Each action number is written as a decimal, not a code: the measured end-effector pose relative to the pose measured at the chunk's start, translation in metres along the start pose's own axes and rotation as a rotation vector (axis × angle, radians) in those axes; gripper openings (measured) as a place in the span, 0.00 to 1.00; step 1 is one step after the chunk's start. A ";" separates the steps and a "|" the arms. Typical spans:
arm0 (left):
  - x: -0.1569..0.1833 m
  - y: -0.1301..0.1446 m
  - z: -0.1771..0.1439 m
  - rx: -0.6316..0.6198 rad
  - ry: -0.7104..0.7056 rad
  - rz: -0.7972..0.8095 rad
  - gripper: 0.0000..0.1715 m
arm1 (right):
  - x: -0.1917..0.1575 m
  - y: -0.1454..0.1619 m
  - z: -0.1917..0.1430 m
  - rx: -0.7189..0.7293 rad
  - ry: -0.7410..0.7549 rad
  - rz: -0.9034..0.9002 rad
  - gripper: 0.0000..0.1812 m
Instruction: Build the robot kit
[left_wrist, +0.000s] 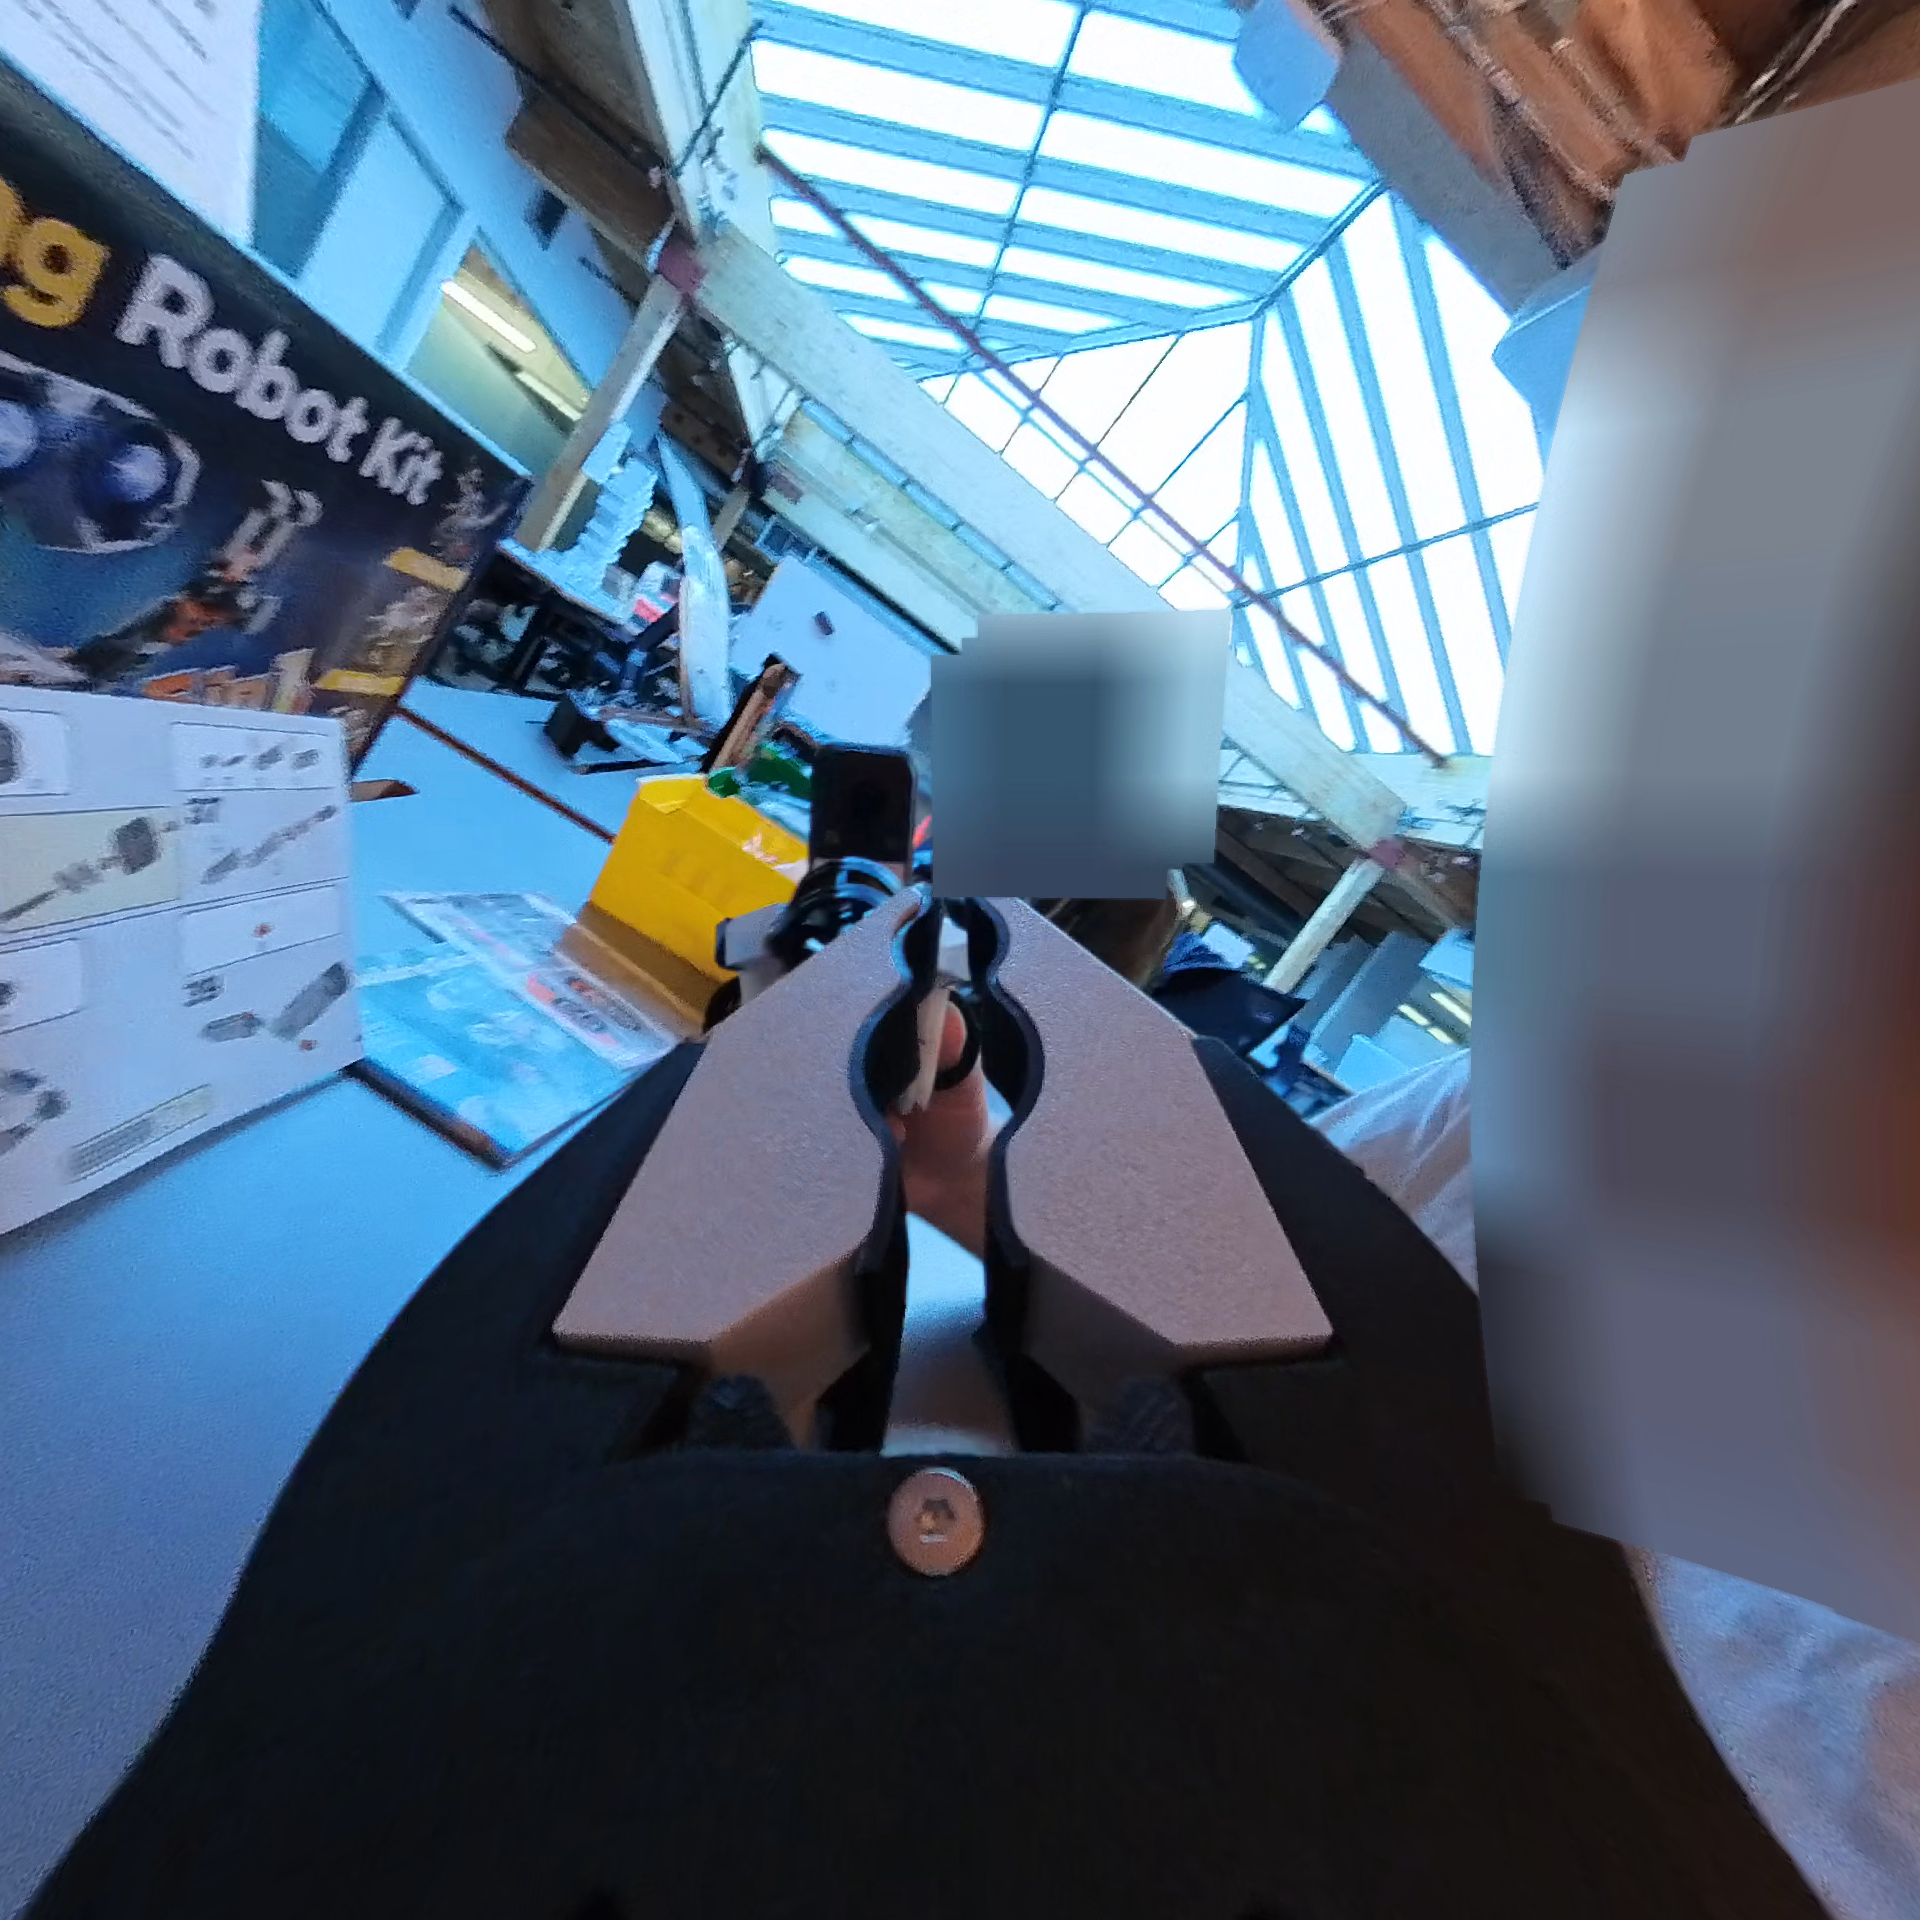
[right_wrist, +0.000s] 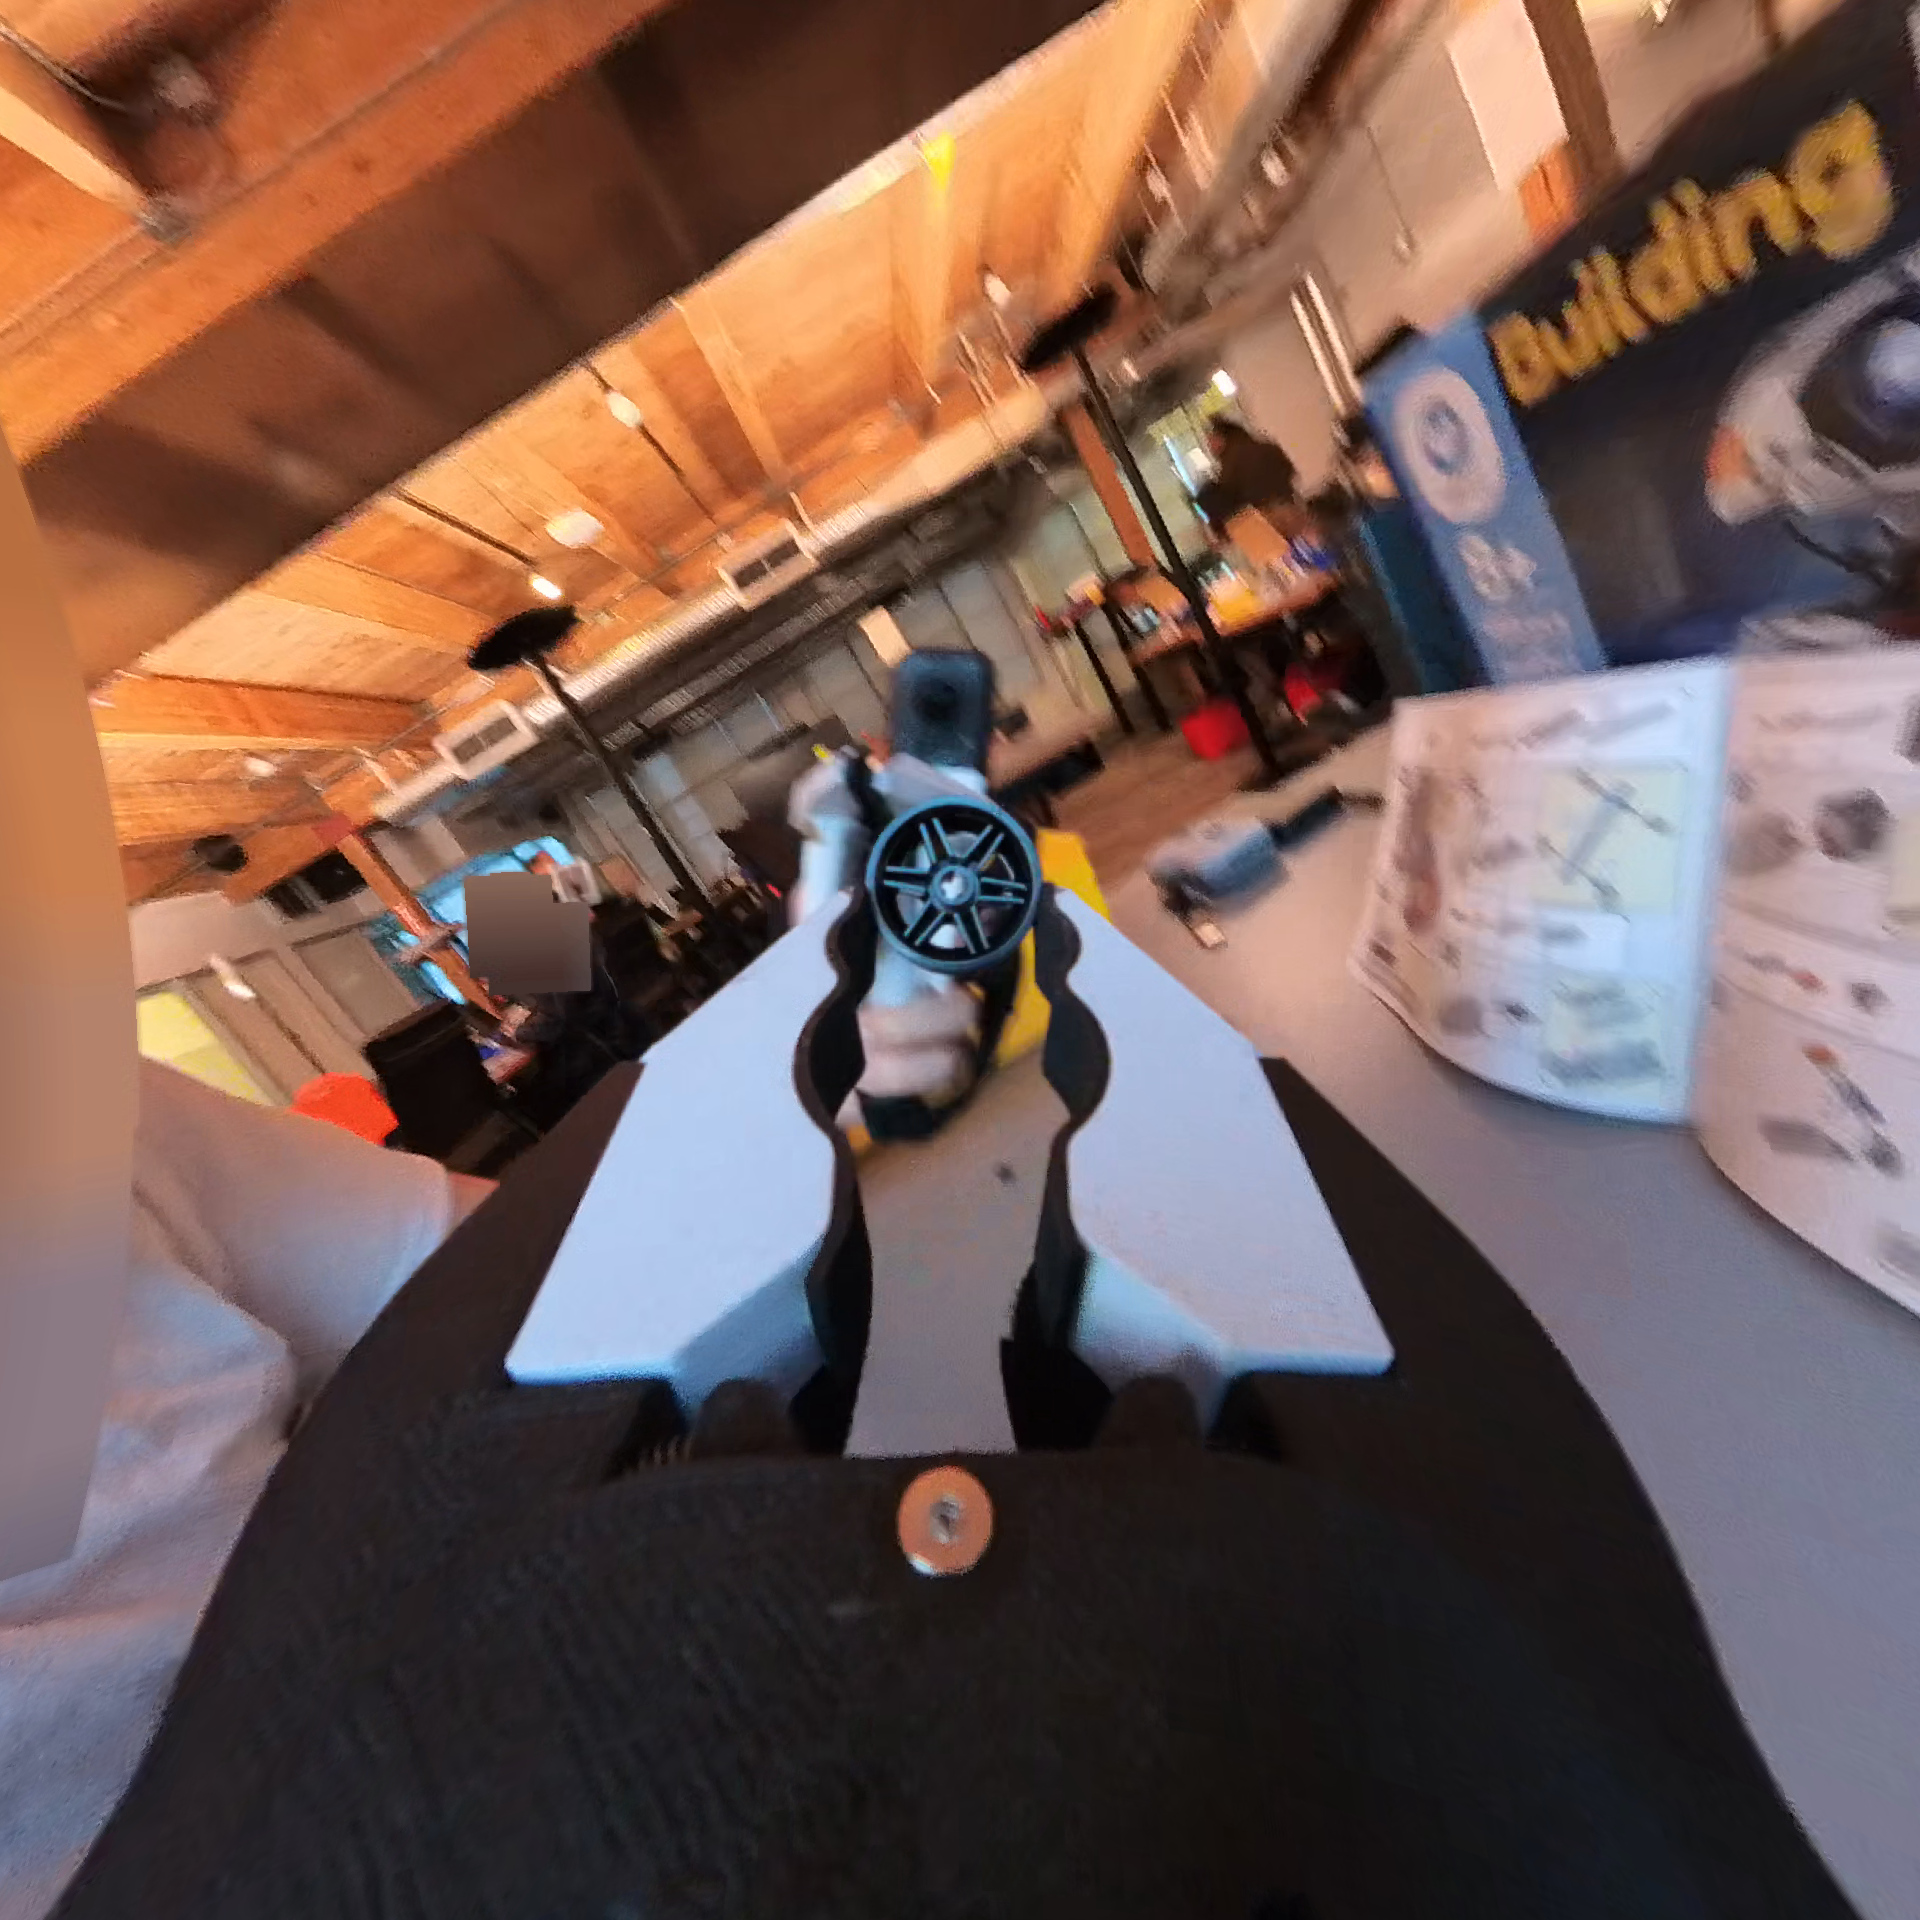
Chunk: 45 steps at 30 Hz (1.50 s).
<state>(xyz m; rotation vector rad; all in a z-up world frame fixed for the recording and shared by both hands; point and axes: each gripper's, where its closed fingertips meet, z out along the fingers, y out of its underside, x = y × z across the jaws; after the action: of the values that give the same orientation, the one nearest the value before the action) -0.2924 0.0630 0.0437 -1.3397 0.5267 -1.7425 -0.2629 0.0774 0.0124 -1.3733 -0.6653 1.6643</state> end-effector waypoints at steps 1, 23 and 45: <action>-0.005 0.001 -0.003 -0.019 -0.037 0.007 0.01 | 0.013 0.008 -0.002 -0.051 0.054 -0.004 0.16; -0.101 0.153 -0.067 -1.149 -0.747 0.336 0.20 | 0.097 0.126 -0.048 -0.790 0.405 -0.046 0.17; -0.087 0.135 -0.044 -1.223 -0.594 1.061 0.03 | 0.048 0.083 -0.024 -0.568 0.109 0.035 0.17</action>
<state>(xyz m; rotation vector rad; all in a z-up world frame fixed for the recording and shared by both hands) -0.2778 0.0529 -0.1218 -1.7003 1.6717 -0.0019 -0.2640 0.0747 -0.0864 -1.8625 -1.1094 1.4680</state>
